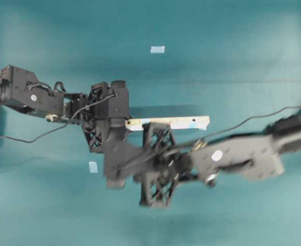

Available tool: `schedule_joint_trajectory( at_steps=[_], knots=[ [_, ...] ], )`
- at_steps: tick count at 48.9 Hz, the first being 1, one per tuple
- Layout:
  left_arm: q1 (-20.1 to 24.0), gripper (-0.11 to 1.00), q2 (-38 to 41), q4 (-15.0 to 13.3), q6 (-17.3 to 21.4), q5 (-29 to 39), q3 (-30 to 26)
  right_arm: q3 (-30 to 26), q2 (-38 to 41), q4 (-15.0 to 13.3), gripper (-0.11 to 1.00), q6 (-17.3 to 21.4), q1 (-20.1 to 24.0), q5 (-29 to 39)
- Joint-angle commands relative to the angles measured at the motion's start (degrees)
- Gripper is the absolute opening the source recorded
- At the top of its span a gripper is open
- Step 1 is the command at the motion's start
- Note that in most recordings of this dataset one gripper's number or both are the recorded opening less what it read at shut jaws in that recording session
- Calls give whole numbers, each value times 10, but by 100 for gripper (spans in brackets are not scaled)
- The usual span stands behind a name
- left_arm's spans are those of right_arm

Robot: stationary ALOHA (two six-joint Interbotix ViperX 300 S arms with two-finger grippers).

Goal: Move the wooden board into place and insert the rod into its hole.
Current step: 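Lift the dowel and carry it with the right gripper to the board's far end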

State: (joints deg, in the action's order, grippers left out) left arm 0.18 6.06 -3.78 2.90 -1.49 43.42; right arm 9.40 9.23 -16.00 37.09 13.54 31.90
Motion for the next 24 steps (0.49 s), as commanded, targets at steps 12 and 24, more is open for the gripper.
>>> schedule_joint_trajectory(
  at_steps=[12,24],
  knots=[
    [2,43,-11,-1,-3,-4,-4,200,-163,-3,9,-1,-59,-171],
    [4,43,-11,-1,-2,-4,-4,352,-234,-4,9,-11,-129,-423]
  ],
)
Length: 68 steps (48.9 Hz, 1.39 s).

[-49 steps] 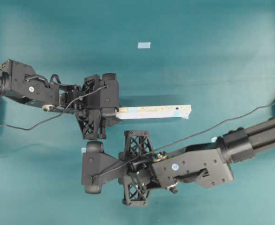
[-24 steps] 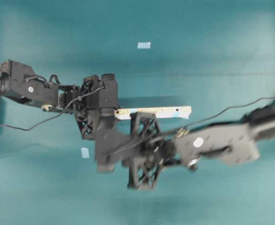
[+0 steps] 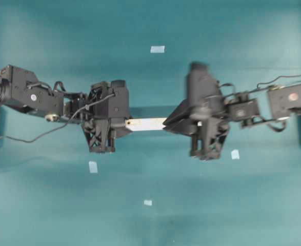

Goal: Move the wooden board into place and insert the rod into its hole.
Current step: 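Lift the dowel and carry it with the right gripper to the board's far end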

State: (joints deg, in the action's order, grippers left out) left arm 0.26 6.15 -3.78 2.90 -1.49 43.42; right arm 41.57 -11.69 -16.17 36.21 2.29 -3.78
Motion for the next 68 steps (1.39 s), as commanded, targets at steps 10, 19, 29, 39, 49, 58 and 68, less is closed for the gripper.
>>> schedule_joint_trajectory(
  at_steps=[10,19,29,39,49,58,68],
  knots=[
    [10,43,-11,-1,-2,-4,-5,101,-33,-2,9,-3,-55,-199],
    [11,43,-11,-1,-2,-4,-4,142,-20,-1,9,-24,-84,-290],
    [11,43,-11,-1,-2,-4,-4,184,-4,9,9,-98,-100,-416],
    [11,43,-11,-1,-2,-4,-4,229,10,34,9,-121,-101,-514],
    [11,43,-11,-1,-2,-4,-1,259,37,37,9,-124,-101,-578],
    [12,43,-10,-1,-2,-4,4,259,74,39,9,-148,-101,-627],
    [16,43,-10,-1,-2,-5,6,265,102,58,9,-169,-102,-656]
  ],
)
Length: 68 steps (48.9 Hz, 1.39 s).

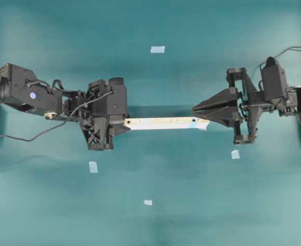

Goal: Move the wooden board into place and insert the rod into its hole.
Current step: 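Align the held dowel over the board's end hole and push it in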

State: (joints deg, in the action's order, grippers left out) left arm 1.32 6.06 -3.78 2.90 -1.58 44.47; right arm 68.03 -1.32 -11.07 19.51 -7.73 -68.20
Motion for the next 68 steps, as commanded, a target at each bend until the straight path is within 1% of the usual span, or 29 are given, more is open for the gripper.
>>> schedule_joint_trajectory(
  at_steps=[1,12,18,21,24,25,35,41,45,51,55,68],
  knots=[
    [5,43,-8,-1,-2,-5,-4,0,-3,9,9,-3,-1,-11],
    [10,43,-8,-1,-2,-17,-1,1,-2,11,9,-4,-1,-11],
    [10,40,-7,0,-2,-22,1,1,-3,11,9,-4,-2,-11],
    [10,33,-7,-1,-2,-23,1,1,-2,12,9,-4,-1,-11],
    [10,21,-8,0,-1,-24,1,1,-2,12,9,-4,-2,-11],
    [9,20,-8,0,-1,-24,0,1,-2,12,9,-4,-2,-11],
    [-8,21,-8,0,-3,-24,1,1,7,13,9,-5,-2,-11],
    [-18,21,-8,0,-4,-24,3,1,28,17,9,-6,-2,-20],
    [-19,21,-8,0,-4,-24,3,1,49,18,9,-7,-2,-40],
    [-18,21,-8,0,-4,-24,4,0,88,19,9,-7,-2,-99],
    [-18,21,-9,0,-4,-23,5,-4,106,20,9,-7,-2,-124],
    [-18,21,-8,-1,-4,-23,5,-8,121,20,9,-6,1,-131]
  ],
)
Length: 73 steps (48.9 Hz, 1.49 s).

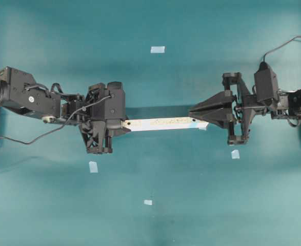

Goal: Move the wooden board into place and insert the rod into its hole.
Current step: 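Align the held dowel over the board's end hole and push it in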

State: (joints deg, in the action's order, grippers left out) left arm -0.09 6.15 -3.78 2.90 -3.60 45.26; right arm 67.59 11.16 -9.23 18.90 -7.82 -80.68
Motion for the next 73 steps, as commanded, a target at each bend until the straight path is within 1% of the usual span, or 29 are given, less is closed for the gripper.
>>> schedule_joint_trajectory(
  at_steps=[1,17,30,42,48,66,70,73],
  knots=[
    [-4,21,-9,-1,-4,-3,-3,-3,-2,2,9,-1,3,-6],
    [-4,21,-9,0,-4,-3,-3,-4,14,2,9,0,13,-5],
    [-4,21,-9,0,-4,-3,-3,-4,14,2,9,0,14,18],
    [-4,21,-10,-1,-4,-3,-2,-3,14,17,9,-1,14,28],
    [-4,21,-10,0,-4,-3,-2,-4,14,17,9,-1,14,28],
    [-5,21,-10,-1,-4,-3,-2,16,3,17,9,1,18,30],
    [-4,21,-10,0,-4,-2,-2,18,-6,17,9,1,20,44],
    [-4,21,-10,-1,-4,-3,-2,17,-14,17,9,1,21,70]
  ],
)
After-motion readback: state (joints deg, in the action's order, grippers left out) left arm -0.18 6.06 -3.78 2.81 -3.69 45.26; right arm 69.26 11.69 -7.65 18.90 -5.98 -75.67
